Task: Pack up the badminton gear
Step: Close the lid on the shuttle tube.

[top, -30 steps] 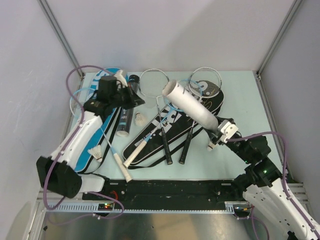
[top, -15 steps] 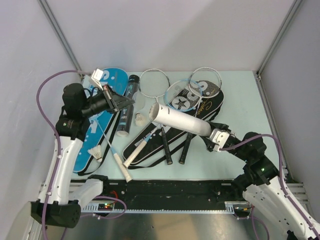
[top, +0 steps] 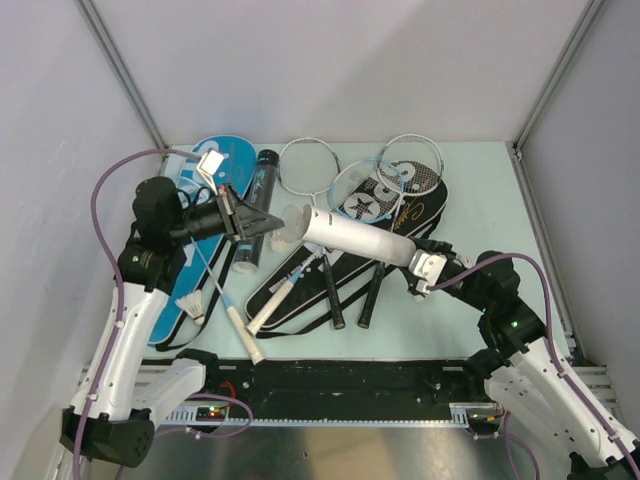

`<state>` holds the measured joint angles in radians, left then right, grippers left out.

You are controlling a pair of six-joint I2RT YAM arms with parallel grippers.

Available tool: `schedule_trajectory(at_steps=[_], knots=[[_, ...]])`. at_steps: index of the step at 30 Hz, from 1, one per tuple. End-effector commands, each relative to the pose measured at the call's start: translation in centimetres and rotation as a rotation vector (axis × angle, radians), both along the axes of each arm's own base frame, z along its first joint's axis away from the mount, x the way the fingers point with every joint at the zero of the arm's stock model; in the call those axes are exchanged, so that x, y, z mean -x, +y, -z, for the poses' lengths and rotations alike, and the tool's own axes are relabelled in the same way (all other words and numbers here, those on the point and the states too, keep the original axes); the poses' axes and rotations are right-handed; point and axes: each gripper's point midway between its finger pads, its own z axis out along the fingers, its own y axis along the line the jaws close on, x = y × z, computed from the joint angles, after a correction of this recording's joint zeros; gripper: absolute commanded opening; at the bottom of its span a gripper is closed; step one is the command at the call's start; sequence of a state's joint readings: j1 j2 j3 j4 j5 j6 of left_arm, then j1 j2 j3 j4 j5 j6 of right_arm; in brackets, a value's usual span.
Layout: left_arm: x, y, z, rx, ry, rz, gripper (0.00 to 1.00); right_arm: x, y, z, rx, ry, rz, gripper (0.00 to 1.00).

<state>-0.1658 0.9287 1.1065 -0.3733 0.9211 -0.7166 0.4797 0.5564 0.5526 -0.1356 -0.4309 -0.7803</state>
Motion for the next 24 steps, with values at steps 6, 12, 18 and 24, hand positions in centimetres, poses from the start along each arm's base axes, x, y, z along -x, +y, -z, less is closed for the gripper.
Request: schedule_trajectory(at_steps=[6,12,18,24], knots=[[0.2,-2.5,0.6,0.006,0.03,0.063,0.0,0.4,0.9,-6.0,-0.076,-0.167,-0.068,0.4],[-0.7,-2.5,2.3,-0.012,0.071,0.037,0.0,1.0,0.9,-5.7,-0.055,-0.17,-0.088,0.39],[-1.1,-2.5,3.0,-0.027,0.074,0.026,0.0,1.0,0.7,-5.2,-0.036,-0.171,-0.082,0.39],[-1.6,-2.4,3.7,-0.053,0.052,0.021,0.0,1.0,0.7,-5.5,-0.047,-0.176,-0.081,0.39]])
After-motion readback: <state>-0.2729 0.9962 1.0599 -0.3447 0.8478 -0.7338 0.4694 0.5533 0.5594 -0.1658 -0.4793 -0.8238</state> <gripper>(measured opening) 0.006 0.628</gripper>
